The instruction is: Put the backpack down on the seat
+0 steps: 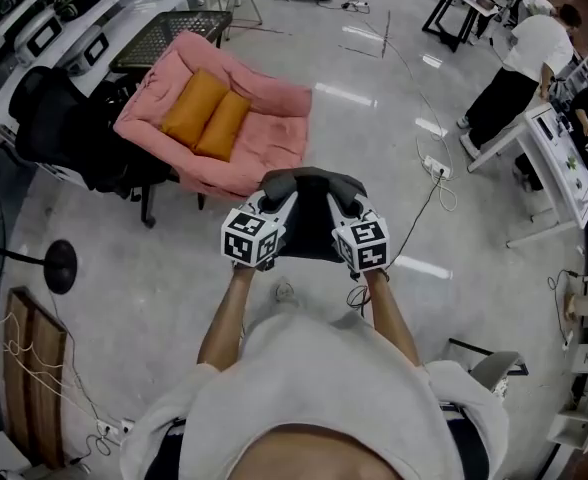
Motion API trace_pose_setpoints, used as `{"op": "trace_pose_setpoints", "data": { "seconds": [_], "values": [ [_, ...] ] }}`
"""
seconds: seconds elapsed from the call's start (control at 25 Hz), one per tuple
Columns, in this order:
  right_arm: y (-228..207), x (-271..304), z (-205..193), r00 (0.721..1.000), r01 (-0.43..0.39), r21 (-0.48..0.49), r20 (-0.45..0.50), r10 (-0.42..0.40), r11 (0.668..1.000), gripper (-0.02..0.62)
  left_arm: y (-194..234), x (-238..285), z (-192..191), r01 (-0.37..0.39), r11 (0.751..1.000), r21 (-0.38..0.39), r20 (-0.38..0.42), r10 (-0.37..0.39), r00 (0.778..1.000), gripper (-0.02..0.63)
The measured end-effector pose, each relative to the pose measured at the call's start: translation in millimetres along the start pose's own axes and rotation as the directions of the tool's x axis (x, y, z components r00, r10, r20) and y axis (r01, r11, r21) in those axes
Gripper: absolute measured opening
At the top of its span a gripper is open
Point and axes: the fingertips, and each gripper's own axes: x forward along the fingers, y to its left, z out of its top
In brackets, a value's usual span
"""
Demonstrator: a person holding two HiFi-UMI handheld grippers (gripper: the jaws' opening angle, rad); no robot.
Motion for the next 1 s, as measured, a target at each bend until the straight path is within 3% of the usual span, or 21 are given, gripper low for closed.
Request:
{"op": "trace_pose_setpoints", "data": {
  "seconds": [0.4,1.0],
  "values": [
    [-39,74,47,0.998,0.051,-0.020,0.028,-0.051,0.998,0.028,72,49,42,0.035,0.999,0.025,0.024,-0.035,0.999,0.031],
    [-77,130,98,0.995,0.075,-0.063,0.074,-0.070,0.995,0.028,124,86,87,0.043,0.996,0.077,0.036,-0.046,0.998,0.031]
  ]
}}
